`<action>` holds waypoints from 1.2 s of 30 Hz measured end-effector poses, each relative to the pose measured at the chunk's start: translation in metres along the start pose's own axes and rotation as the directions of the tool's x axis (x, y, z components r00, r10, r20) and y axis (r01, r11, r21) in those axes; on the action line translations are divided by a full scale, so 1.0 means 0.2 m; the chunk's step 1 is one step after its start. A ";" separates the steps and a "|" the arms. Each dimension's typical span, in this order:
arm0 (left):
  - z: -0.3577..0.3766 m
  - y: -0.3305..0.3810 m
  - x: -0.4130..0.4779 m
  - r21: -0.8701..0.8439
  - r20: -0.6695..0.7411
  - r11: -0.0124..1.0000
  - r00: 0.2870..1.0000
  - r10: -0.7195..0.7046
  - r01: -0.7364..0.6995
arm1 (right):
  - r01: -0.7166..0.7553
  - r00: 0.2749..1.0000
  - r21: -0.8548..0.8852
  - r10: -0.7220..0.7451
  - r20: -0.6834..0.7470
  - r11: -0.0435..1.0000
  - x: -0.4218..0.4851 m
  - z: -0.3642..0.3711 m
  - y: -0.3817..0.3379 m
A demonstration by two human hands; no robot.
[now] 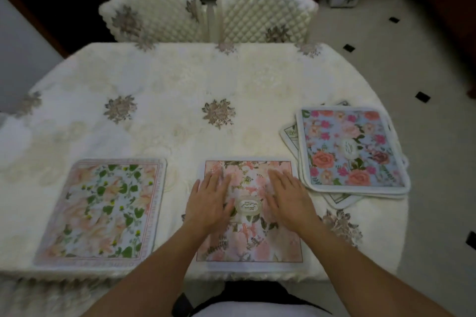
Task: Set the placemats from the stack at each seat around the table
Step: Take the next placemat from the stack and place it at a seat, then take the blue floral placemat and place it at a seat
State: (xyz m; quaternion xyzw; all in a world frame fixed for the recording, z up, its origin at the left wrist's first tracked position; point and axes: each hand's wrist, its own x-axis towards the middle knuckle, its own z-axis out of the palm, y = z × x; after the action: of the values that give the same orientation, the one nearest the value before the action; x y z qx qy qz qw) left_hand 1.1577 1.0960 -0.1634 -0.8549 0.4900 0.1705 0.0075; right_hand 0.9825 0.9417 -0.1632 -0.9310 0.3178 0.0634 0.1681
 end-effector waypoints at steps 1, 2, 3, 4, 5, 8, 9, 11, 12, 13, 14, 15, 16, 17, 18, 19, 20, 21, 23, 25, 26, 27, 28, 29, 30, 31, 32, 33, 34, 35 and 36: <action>-0.05 0.02 0.01 0.013 -0.036 1.000 0.999 -0.004 0.005 | 0.014 0.999 -0.024 -0.015 -0.029 1.000 0.02 -0.05 -0.02; -0.11 0.05 0.02 0.028 -0.087 1.000 0.996 -0.001 0.004 | 0.031 0.998 -0.048 -0.034 -0.053 0.998 0.03 -0.10 -0.04; -0.16 0.07 0.03 0.041 -0.142 0.999 0.990 0.006 -0.001 | 0.046 0.996 -0.065 -0.051 -0.072 0.997 0.05 -0.15 -0.05; -0.21 0.10 0.04 0.051 -0.188 0.999 0.982 0.016 -0.006 | 0.055 0.994 -0.071 -0.061 -0.090 0.996 0.07 -0.19 -0.07; -0.26 0.12 0.05 0.059 -0.233 0.998 0.972 0.025 -0.011 | 0.062 0.991 -0.072 -0.070 -0.112 0.995 0.09 -0.24 -0.09; -0.39 0.14 0.08 0.065 -0.335 0.998 0.942 0.029 -0.007 | 0.102 0.969 -0.121 -0.127 -0.213 0.987 0.14 -0.39 -0.13; -0.43 0.15 0.08 0.072 -0.360 0.997 0.933 0.033 -0.007 | 0.116 0.958 -0.137 -0.147 -0.245 0.984 0.15 -0.43 -0.14; -0.50 0.14 0.09 0.089 -0.396 0.996 0.917 0.045 -0.011 | 0.132 0.941 -0.154 -0.173 -0.292 0.979 0.17 -0.51 -0.16; -0.53 0.14 0.09 0.091 -0.410 0.996 0.911 0.049 -0.013 | 0.132 0.932 -0.158 -0.177 -0.317 0.979 0.18 -0.54 -0.17; -0.55 0.14 0.10 0.091 -0.422 0.996 0.905 0.053 -0.016 | 0.129 0.924 -0.160 -0.178 -0.339 0.979 0.19 -0.56 -0.17; -0.58 0.14 0.10 0.094 -0.433 0.995 0.899 0.060 -0.021 | 0.123 0.918 -0.163 -0.174 -0.355 0.979 0.19 -0.59 -0.18; -0.60 0.14 0.11 0.100 -0.445 0.995 0.893 0.071 -0.029 | 0.116 0.914 -0.166 -0.171 -0.368 0.979 0.19 -0.61 -0.18; -0.62 0.15 0.11 0.108 -0.456 0.993 0.886 0.083 -0.037 | 0.107 0.911 -0.168 -0.164 -0.379 0.980 0.19 -0.62 -0.19; -0.63 0.16 0.12 0.114 -0.466 0.992 0.880 0.095 -0.046 | 0.097 0.909 -0.166 -0.155 -0.387 0.981 0.18 -0.64 -0.18; -0.65 0.17 0.13 0.119 -0.472 0.991 0.875 0.107 -0.057 | 0.085 0.908 -0.161 -0.143 -0.395 0.983 0.18 -0.65 -0.18; -0.66 0.19 0.14 0.123 -0.475 0.990 0.871 0.122 -0.071 | 0.071 0.905 -0.157 -0.130 -0.405 0.985 0.17 -0.65 -0.17; -0.67 0.21 0.14 0.128 -0.474 0.988 0.869 0.139 -0.088 | 0.053 0.902 -0.155 -0.114 -0.416 0.987 0.15 -0.66 -0.15; -0.67 0.23 0.16 0.131 -0.470 0.986 0.869 0.157 -0.107 | 0.032 0.899 -0.152 -0.095 -0.428 0.988 0.13 -0.67 -0.13; -0.67 0.30 0.18 0.136 -0.460 0.978 0.865 0.202 -0.156 | -0.023 0.893 -0.139 -0.042 -0.448 0.990 0.07 -0.67 -0.07; -0.65 0.40 0.22 0.140 -0.456 0.966 0.851 0.260 -0.220 | -0.105 0.886 -0.129 0.034 -0.462 0.986 -0.02 -0.68 0.01; -0.63 0.45 0.23 0.142 -0.449 0.957 0.845 0.291 -0.254 | -0.151 0.882 -0.125 0.077 -0.464 0.981 -0.07 -0.68 0.06; -0.62 0.51 0.24 0.142 -0.438 0.946 0.838 0.325 -0.292 | -0.195 0.877 -0.121 0.118 -0.466 0.973 -0.12 -0.67 0.11; -0.60 0.58 0.26 0.136 -0.424 0.933 0.831 0.360 -0.334 | -0.236 0.869 -0.117 0.156 -0.470 0.965 -0.18 -0.66 0.16; -0.58 0.65 0.27 0.128 -0.413 0.917 0.821 0.395 -0.377 | -0.275 0.859 -0.112 0.192 -0.475 0.955 -0.25 -0.64 0.22; -0.57 0.72 0.28 0.122 -0.404 0.899 0.807 0.432 -0.420 | -0.318 0.845 -0.102 0.233 -0.481 0.943 -0.32 -0.63 0.27; -0.56 0.80 0.28 0.123 -0.394 0.877 0.788 0.472 -0.464 | -0.364 0.826 -0.092 0.275 -0.492 0.927 -0.40 -0.62 0.32; -0.54 0.88 0.28 0.132 -0.383 0.852 0.767 0.515 -0.506 | -0.413 0.801 -0.081 0.319 -0.506 0.907 -0.48 -0.61 0.37; -0.53 0.96 0.29 0.144 -0.370 0.825 0.744 0.557 -0.546 | -0.461 0.774 -0.072 0.361 -0.520 0.884 -0.55 -0.61 0.41; -0.51 1.03 0.28 0.151 -0.362 0.798 0.719 0.593 -0.583 | -0.508 0.749 -0.062 0.404 -0.526 0.859 -0.63 -0.60 0.44; -0.49 1.10 0.28 0.147 -0.353 0.772 0.697 0.624 -0.618 | -0.552 0.724 -0.052 0.447 -0.526 0.832 -0.70 -0.59 0.47; -0.47 1.18 0.26 0.138 -0.340 0.748 0.679 0.651 -0.649 | -0.594 0.696 -0.041 0.487 -0.527 0.803 -0.77 -0.58 0.50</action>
State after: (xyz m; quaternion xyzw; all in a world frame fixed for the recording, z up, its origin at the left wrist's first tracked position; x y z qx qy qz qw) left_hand 1.0114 0.9126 -0.0542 -0.6411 0.7542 -0.0022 -0.1423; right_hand 0.8011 0.9152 -0.0470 -0.7916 0.6020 -0.0958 -0.0432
